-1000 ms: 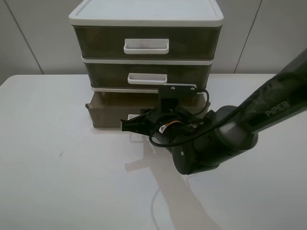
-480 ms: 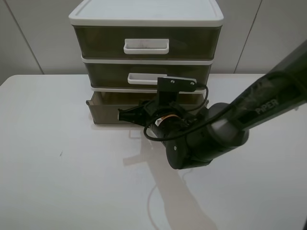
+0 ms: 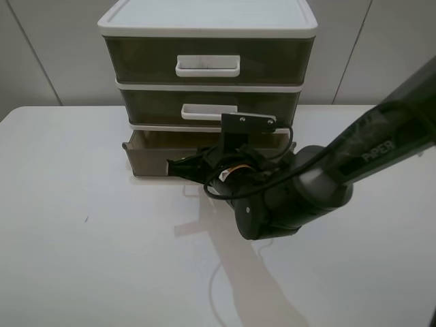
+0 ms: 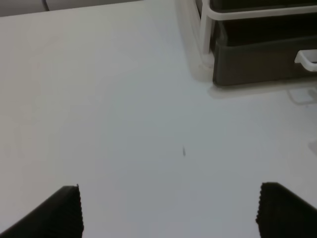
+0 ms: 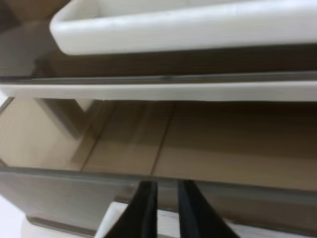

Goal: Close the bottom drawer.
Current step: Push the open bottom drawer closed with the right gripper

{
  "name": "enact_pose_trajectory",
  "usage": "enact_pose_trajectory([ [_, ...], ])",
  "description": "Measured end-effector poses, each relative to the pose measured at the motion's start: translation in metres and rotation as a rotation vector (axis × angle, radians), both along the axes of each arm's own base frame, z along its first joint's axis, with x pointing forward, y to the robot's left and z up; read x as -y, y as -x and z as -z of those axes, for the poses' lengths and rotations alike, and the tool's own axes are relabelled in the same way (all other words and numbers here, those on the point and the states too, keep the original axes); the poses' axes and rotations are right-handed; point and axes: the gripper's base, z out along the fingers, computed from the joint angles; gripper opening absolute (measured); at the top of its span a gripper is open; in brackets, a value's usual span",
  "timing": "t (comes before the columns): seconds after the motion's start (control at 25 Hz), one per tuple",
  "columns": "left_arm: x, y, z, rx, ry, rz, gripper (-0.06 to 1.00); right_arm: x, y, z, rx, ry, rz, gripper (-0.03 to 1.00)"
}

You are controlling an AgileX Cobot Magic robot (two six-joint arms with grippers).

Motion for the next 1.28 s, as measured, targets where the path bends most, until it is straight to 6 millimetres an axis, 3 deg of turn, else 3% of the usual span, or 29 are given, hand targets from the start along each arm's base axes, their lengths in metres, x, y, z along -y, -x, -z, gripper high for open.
enact_pose_trajectory([
  [0.88, 0.0, 0.0, 0.0, 0.0, 0.0, 0.0, 0.72, 0.004, -0.009, -0.002, 0.034, 0.029, 0.01, 0.02],
  [1.28, 0.0, 0.0, 0.0, 0.0, 0.0, 0.0, 0.72, -0.001, -0.013, 0.013, 0.02, 0.05, 0.008, 0.02],
])
